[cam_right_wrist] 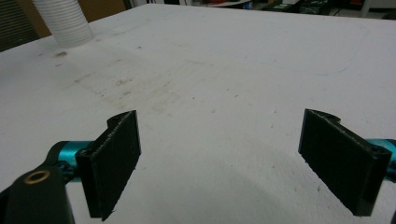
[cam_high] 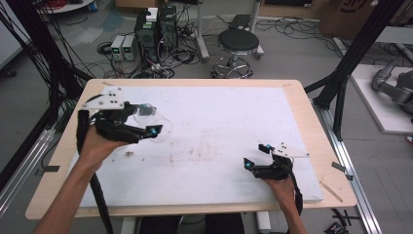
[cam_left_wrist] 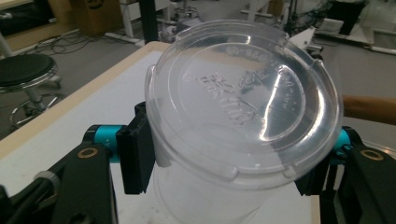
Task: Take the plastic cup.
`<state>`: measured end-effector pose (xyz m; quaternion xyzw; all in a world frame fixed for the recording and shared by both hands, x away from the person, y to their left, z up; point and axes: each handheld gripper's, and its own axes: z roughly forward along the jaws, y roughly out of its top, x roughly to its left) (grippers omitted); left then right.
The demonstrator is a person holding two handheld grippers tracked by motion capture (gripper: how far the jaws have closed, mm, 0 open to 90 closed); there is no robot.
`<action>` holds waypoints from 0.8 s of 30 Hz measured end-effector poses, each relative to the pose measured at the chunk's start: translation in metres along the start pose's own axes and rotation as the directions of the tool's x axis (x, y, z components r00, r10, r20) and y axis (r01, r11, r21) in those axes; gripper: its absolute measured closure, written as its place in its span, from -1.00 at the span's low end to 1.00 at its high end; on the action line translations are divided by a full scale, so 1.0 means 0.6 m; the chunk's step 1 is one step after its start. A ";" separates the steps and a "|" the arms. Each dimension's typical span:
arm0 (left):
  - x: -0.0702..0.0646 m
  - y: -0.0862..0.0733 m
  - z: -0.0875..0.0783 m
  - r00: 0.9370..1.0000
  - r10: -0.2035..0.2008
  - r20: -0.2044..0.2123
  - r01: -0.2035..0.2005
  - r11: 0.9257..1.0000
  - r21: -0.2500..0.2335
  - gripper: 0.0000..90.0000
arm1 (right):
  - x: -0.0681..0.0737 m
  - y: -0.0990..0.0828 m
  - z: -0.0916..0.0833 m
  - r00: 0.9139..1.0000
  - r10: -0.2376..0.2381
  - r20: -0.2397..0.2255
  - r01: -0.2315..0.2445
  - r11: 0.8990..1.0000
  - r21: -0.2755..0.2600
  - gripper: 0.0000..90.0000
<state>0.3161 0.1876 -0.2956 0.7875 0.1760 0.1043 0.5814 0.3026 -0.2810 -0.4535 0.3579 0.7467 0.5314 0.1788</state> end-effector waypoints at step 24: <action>-0.022 -0.126 0.086 0.981 -0.034 0.193 0.056 0.992 -0.109 -0.23 | -0.001 -0.001 -0.003 1.000 0.003 -0.003 -0.003 1.000 -0.019 -0.72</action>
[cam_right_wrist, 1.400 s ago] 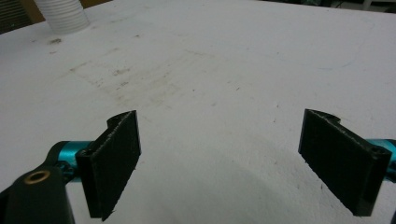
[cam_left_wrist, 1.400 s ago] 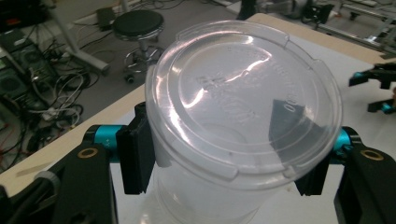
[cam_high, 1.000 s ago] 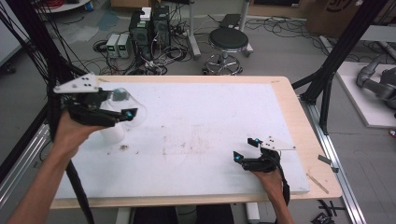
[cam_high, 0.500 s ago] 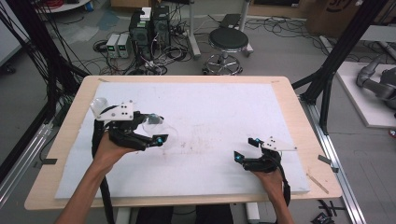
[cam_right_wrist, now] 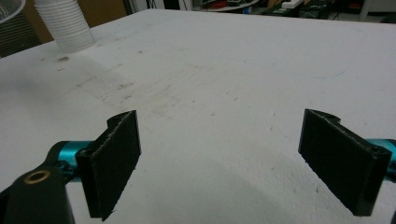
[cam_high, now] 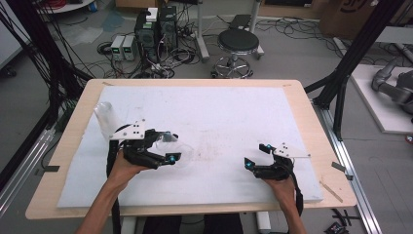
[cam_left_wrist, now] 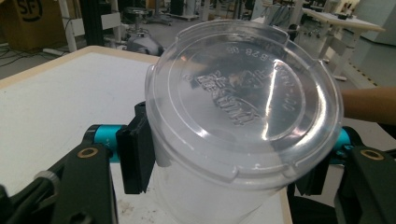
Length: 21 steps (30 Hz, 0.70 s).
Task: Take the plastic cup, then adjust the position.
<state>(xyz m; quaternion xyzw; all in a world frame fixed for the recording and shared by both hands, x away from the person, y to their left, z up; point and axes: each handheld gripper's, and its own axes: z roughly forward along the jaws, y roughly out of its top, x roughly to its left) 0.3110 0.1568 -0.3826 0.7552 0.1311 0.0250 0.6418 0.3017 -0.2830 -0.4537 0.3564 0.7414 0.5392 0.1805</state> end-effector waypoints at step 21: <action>0.010 -0.008 0.001 1.000 -0.007 -0.011 0.007 1.000 0.009 -0.23 | -0.007 0.003 -0.001 0.998 0.017 -0.061 -0.017 1.000 0.002 -0.72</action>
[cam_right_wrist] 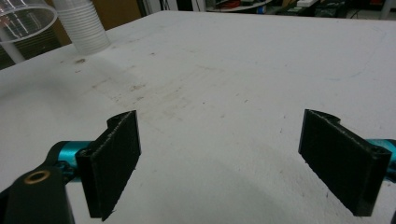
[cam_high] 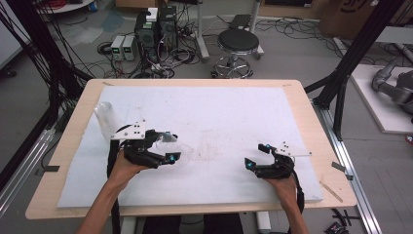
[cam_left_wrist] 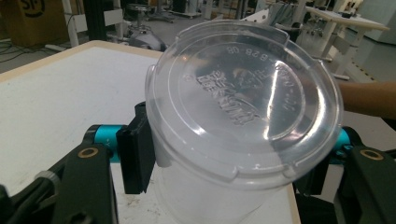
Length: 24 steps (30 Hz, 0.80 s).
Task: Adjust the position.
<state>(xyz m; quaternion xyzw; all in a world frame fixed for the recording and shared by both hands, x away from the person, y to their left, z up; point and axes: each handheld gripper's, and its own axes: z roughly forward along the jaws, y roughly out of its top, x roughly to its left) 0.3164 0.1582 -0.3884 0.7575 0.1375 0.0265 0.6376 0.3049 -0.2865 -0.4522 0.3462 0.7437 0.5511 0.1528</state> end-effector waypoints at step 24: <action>-0.015 0.006 0.004 0.999 0.010 0.039 -0.009 1.000 -0.023 -0.21 | 0.052 0.124 0.013 0.917 -0.159 -0.365 0.159 0.987 -0.031 -0.72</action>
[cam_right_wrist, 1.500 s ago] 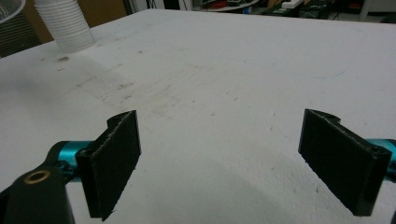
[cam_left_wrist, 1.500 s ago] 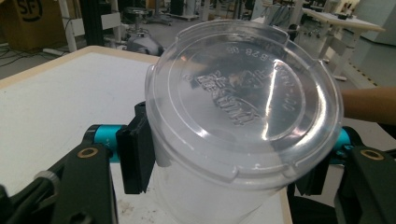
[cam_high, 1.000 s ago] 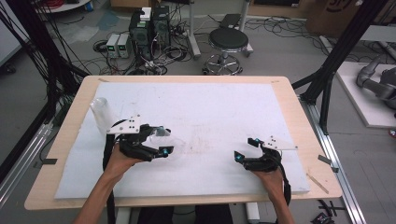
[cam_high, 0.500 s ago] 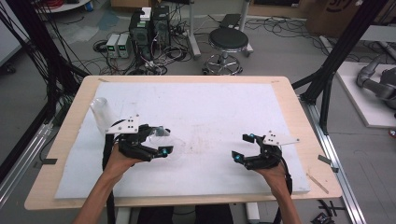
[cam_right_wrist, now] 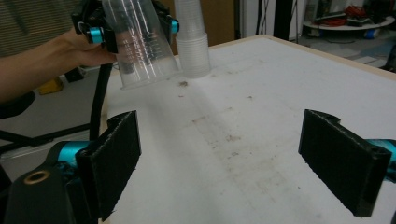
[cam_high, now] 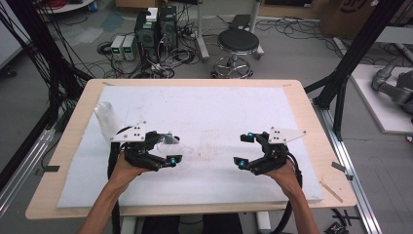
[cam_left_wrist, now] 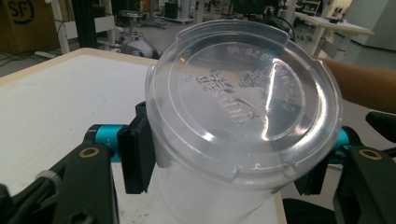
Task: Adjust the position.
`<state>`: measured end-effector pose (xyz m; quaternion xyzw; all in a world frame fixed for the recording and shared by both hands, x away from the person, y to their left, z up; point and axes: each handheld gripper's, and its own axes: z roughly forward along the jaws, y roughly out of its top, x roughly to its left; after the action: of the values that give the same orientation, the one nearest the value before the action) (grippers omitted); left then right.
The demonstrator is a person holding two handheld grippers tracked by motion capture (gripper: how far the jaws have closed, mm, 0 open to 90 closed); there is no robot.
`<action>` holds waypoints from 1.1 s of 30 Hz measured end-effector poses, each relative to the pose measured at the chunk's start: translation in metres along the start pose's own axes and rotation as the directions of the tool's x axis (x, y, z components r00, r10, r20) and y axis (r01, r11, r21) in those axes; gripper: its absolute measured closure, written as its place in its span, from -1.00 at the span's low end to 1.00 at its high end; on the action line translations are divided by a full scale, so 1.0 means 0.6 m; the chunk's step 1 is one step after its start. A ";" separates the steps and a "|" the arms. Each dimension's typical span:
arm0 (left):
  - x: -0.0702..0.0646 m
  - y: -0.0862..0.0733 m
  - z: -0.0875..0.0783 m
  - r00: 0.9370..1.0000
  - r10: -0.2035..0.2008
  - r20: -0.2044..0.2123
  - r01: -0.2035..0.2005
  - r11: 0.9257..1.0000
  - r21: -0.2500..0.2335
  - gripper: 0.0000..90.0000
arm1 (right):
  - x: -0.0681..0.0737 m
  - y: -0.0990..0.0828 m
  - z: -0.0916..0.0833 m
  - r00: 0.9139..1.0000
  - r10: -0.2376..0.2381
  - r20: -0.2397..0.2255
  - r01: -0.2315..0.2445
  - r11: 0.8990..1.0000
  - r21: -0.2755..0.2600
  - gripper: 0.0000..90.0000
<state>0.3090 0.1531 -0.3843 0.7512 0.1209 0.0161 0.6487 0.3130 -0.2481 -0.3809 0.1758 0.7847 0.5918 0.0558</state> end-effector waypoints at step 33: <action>-0.020 0.017 0.082 0.994 0.001 0.108 0.006 0.998 -0.061 -0.20 | 0.042 0.053 0.112 0.949 -0.088 -0.301 0.101 0.994 0.029 -0.72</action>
<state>0.3080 0.1019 -0.3803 0.7305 0.0862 -0.0215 0.6771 0.3159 -0.1705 -0.3672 0.0475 0.8045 0.5907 -0.0394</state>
